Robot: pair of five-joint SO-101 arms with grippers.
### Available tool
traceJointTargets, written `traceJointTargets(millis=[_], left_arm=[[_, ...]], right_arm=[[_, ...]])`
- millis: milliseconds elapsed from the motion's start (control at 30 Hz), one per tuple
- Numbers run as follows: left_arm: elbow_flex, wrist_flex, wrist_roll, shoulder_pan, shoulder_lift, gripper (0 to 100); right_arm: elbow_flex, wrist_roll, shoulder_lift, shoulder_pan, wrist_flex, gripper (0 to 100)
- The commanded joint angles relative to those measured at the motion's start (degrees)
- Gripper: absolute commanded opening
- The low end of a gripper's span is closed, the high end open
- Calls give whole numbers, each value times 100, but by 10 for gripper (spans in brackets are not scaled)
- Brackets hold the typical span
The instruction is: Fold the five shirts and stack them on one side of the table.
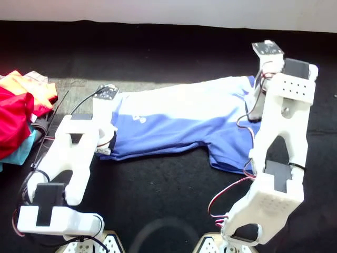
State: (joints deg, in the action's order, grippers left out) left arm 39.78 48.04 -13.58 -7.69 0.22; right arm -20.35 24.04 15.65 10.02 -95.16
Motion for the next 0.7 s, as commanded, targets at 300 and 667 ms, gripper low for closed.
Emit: traceJointTargets(millis=[300,667], left_arm=[[-145,26,-70,-171,180,8],[-145,18,325,-180,180,9]], right_arm=[[3354,651,-1596,154,1895,8],[6193,2602,-3248,-75,3204,68]])
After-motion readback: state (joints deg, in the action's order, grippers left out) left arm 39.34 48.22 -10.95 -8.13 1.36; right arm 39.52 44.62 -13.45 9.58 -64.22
